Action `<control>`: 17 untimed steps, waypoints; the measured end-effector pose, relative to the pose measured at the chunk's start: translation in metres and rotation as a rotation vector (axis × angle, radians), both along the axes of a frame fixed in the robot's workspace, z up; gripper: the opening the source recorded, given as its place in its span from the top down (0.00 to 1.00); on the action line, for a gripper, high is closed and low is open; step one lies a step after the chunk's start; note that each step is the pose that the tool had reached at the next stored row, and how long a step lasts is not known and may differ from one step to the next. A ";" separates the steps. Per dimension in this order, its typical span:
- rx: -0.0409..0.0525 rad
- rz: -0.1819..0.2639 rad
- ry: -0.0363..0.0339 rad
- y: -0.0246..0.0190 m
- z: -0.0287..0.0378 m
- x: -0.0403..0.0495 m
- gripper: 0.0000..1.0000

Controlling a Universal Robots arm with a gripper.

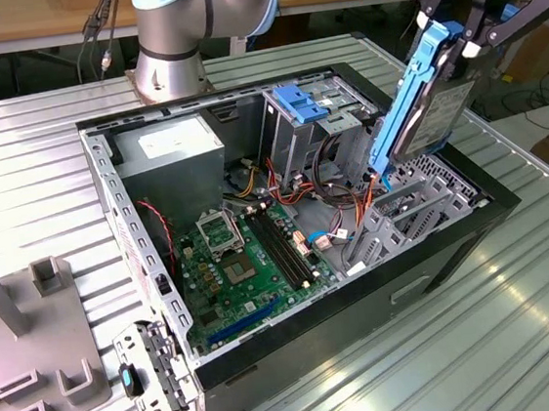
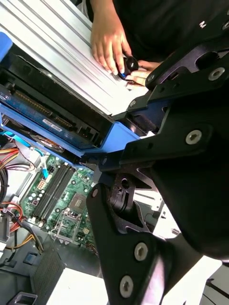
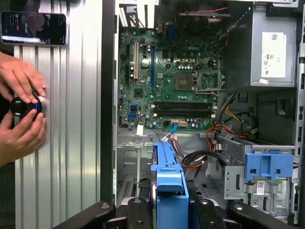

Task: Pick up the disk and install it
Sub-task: 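Insert the disk into the insertion slot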

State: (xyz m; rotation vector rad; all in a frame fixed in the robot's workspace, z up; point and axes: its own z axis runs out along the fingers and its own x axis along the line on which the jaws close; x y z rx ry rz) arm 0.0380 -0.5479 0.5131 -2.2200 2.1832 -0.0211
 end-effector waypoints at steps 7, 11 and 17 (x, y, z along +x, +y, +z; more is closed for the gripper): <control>0.0000 0.000 -0.0003 -0.0008 -0.0044 0.0012 0.63; 0.0000 0.000 -0.0003 -0.0032 -0.0098 0.0012 0.63; 0.0001 -0.003 -0.0003 -0.0050 -0.0181 0.0072 0.63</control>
